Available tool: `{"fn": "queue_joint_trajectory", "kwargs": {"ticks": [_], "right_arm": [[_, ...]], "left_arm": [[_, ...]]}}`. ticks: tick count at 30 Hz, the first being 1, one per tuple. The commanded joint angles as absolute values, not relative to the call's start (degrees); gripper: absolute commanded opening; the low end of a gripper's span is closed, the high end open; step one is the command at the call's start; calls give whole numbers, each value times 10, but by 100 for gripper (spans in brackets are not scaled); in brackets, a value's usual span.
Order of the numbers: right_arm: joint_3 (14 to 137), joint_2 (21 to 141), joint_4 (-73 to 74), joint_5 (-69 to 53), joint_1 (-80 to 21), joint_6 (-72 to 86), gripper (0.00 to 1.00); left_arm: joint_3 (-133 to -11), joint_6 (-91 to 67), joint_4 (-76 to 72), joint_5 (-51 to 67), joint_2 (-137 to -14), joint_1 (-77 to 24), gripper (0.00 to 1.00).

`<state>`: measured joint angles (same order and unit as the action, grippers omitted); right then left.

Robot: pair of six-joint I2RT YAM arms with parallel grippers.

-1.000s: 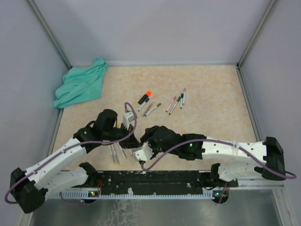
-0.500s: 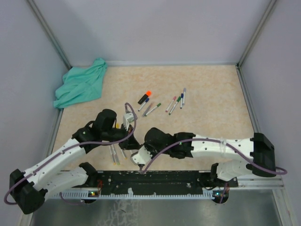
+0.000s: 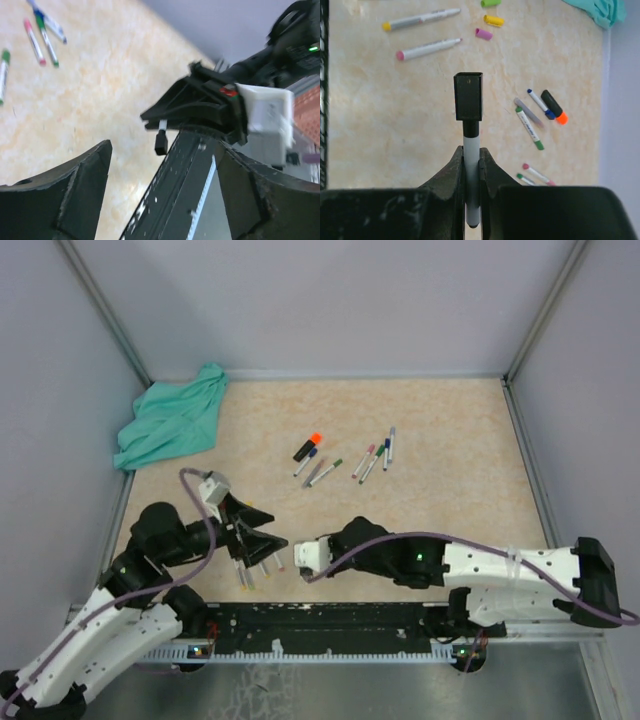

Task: Open the pen caps
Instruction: Pick up the pen from the center of the board, then open the pen cap from the pen.

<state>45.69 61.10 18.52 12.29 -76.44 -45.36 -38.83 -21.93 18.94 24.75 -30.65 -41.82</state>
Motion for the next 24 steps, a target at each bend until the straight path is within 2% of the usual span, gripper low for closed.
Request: {"fn": "queue_joint_trajectory", "kwargs": {"ticks": [1, 4, 9, 16, 24], "right_arm": [[465, 592, 97, 135, -771, -81, 0], [404, 563, -16, 107, -772, 85, 0], [212, 489, -317, 86, -773, 276, 0], [192, 548, -441, 38, -773, 338, 0], [203, 610, -518, 23, -773, 388, 0]], "left_arm": [[-341, -290, 80, 210, -221, -421, 92], [-299, -346, 23, 209, -162, -420, 99], [-246, -396, -13, 207, -111, -420, 98], [-190, -454, -98, 243, -134, -421, 84], [-198, -460, -116, 284, -199, -421, 69]]}}
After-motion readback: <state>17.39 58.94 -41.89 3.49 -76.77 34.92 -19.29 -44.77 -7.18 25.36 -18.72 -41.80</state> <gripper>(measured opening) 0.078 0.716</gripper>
